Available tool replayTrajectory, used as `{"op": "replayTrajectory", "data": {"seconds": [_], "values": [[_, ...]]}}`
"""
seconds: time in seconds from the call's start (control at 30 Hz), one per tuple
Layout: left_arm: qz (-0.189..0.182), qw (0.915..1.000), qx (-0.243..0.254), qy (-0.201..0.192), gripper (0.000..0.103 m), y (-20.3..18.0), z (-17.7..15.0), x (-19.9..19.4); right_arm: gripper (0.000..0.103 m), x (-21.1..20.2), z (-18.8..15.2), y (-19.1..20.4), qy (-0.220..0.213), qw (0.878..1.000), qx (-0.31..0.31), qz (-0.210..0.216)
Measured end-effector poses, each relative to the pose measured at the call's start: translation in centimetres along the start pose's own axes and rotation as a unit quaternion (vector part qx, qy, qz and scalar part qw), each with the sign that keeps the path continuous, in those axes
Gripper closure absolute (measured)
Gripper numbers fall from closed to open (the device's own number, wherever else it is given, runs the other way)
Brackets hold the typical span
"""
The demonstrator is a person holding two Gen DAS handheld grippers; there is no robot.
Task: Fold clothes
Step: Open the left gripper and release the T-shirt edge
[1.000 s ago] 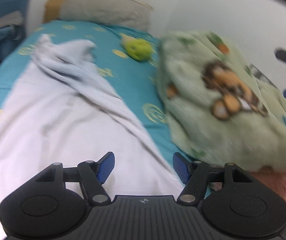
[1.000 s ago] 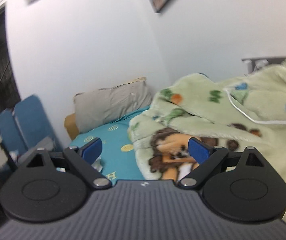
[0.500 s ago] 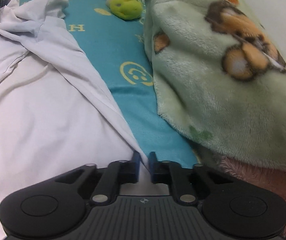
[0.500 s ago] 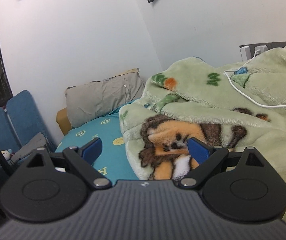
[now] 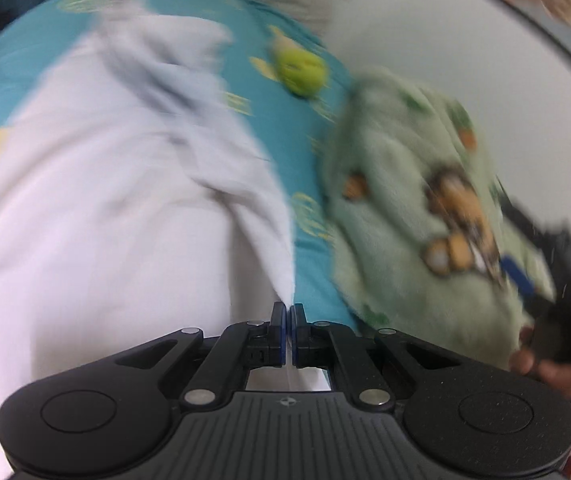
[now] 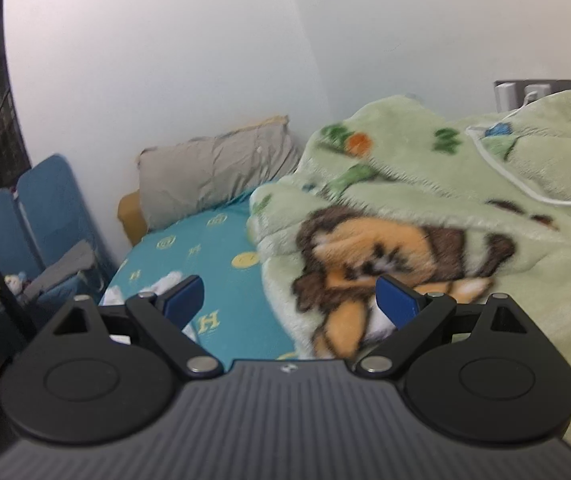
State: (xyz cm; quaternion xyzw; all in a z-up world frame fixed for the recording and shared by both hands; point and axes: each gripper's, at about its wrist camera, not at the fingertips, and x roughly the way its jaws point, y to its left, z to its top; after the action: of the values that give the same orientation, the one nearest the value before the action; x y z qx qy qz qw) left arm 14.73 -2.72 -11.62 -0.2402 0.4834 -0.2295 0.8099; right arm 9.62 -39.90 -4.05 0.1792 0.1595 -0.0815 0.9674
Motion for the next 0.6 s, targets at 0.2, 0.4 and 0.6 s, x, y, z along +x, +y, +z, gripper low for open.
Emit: {"op": "replayTrajectory", "data": {"seconds": [0.2, 0.4, 0.6], "values": [[0.004, 0.9964, -0.078, 0.031, 0.093, 6.1, -1.3, -0.1, 0.009, 1.5, -1.7, 3.2, 0.047, 0.998, -0.031, 0.025], [0.057, 0.9969, -0.036, 0.041, 0.065, 5.5, -3.2, 0.7, 0.009, 2.4, -4.3, 7.3, 0.081, 0.991, -0.103, 0.037], [0.067, 0.9959, 0.031, 0.053, 0.071, 4.1, -4.5, 1.2, 0.009, 3.4, -5.8, 8.6, 0.11, 0.986, -0.112, 0.059]]}}
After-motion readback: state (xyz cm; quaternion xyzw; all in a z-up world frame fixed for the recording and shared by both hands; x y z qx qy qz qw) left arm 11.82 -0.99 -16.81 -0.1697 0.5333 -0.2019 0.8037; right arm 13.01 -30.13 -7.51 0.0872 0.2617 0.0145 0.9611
